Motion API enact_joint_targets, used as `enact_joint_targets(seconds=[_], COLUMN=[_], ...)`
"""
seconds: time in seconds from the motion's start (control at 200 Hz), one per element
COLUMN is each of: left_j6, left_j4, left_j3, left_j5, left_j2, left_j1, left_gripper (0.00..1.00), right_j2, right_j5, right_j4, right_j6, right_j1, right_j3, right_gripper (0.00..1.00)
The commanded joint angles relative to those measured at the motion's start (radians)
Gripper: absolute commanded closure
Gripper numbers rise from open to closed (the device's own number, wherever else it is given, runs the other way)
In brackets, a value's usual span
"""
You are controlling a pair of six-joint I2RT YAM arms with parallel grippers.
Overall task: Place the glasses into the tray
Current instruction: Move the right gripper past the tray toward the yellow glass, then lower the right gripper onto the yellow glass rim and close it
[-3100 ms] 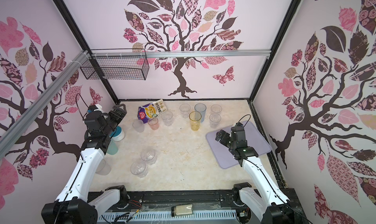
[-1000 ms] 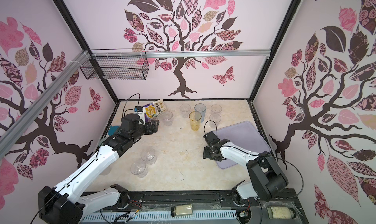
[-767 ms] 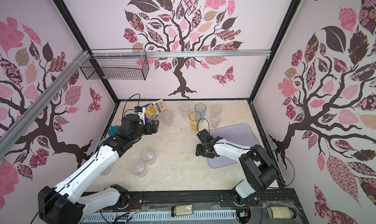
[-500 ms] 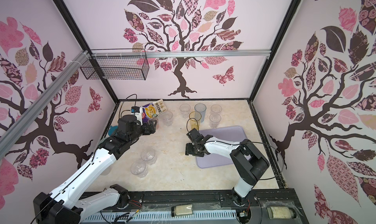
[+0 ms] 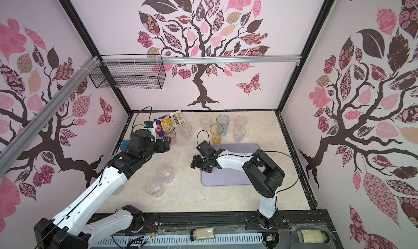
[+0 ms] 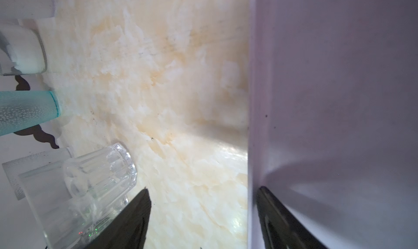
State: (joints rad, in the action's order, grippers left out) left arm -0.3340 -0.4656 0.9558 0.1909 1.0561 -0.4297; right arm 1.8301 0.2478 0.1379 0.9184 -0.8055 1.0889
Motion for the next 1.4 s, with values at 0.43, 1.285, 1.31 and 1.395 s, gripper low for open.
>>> enact_joint_targets(seconds=[0.43, 1.285, 1.31, 1.395], left_j6=[0.039, -0.116, -0.113, -0.106], left_j4=[-0.126, 0.056, 0.056, 0.056], left_j3=[0.111, 0.005, 0.005, -0.002], left_j5=[0.022, 0.062, 0.066, 0.075], left_j2=[-0.026, 0.220, 0.220, 0.215], left_j1=[0.037, -0.292, -0.291, -0.290], left_gripper=[0.16, 0.09, 0.09, 0.09], right_j2=[-0.303, -0.174, -0.169, -0.139], right_j5=[-0.220, -0.495, -0.494, -0.458], right_j4=[0.365, 0.219, 0.220, 0.231], right_j6=[-0.388, -0.434, -0.427, -0.411], right_j1=[0.090, 0.285, 0.290, 0.321], right_j3=[0.123, 0.244, 0.252, 0.282], right_gripper=[0.13, 0.03, 0.05, 0.17])
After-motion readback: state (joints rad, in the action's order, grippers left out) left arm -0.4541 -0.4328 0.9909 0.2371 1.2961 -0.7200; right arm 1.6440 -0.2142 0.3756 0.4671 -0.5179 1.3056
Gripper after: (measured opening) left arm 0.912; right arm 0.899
